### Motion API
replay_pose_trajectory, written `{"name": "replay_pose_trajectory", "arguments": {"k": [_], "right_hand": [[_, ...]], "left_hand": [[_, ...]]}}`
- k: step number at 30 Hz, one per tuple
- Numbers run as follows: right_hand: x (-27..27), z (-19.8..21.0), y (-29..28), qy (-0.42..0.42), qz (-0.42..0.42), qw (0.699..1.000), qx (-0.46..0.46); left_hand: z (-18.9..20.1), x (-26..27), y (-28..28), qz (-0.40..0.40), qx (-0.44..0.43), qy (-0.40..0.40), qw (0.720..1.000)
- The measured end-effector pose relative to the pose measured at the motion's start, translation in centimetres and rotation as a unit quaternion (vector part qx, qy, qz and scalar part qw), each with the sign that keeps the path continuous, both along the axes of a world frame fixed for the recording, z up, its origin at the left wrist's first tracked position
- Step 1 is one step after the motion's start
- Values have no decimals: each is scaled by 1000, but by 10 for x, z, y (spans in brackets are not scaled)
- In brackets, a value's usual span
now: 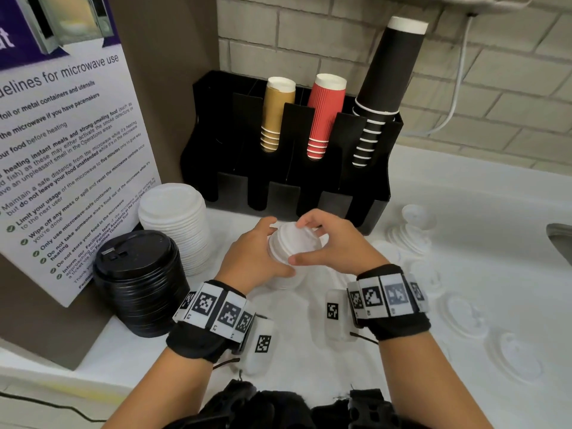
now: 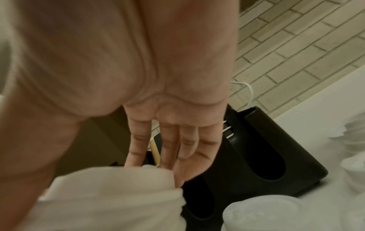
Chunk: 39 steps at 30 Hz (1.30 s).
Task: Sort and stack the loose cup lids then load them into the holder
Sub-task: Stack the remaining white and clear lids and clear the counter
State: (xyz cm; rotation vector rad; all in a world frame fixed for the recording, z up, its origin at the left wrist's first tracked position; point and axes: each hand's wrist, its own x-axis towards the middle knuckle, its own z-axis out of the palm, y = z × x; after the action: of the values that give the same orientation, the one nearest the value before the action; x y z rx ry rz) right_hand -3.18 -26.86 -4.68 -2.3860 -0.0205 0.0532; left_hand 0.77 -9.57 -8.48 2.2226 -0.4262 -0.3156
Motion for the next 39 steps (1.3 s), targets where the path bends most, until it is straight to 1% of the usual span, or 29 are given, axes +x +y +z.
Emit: {"name": "replay_pose_trajectory", "arguments": {"k": [5, 11, 14, 16, 18, 20, 22, 23, 28, 30, 33, 37, 39], "right_hand": [[3, 2, 7, 4, 18, 999, -41], [4, 2, 9, 5, 32, 998, -58], [4, 1, 6, 3, 37, 998, -42], [8, 0, -1, -32, 4, 999, -19], [15, 0, -12, -47, -63, 997, -16], [23, -4, -24, 4, -92, 992, -82], [29, -9, -32, 85, -77, 979, -169], [31, -11, -33, 116, -71, 972, -194], [46, -17, -26, 202, -43, 947, -247], [49, -21, -24, 213, -30, 939, -267], [49, -25, -25, 213, -31, 943, -255], [50, -26, -28, 212, -33, 936, -278], [49, -22, -32, 216, -25, 939, -268]], "left_hand": [[-2, 0, 0, 1, -1, -6, 1000], [-3, 2, 0, -3, -13, -11, 1000], [-3, 3, 1, -7, -22, -14, 1000], [-4, 4, 1, -3, -28, -16, 999], [-5, 4, 2, 3, -28, -17, 999], [-6, 5, 2, 6, -31, -14, 999], [-6, 7, 2, 6, -37, -9, 999], [-6, 7, 2, 5, -38, -8, 999], [-6, 8, 4, -5, -47, -13, 999], [-6, 9, 3, -5, -45, -13, 999], [-5, 9, 2, -5, -48, -9, 999], [-5, 9, 2, -6, -55, -6, 998], [-5, 9, 1, -6, -58, -8, 998]]}}
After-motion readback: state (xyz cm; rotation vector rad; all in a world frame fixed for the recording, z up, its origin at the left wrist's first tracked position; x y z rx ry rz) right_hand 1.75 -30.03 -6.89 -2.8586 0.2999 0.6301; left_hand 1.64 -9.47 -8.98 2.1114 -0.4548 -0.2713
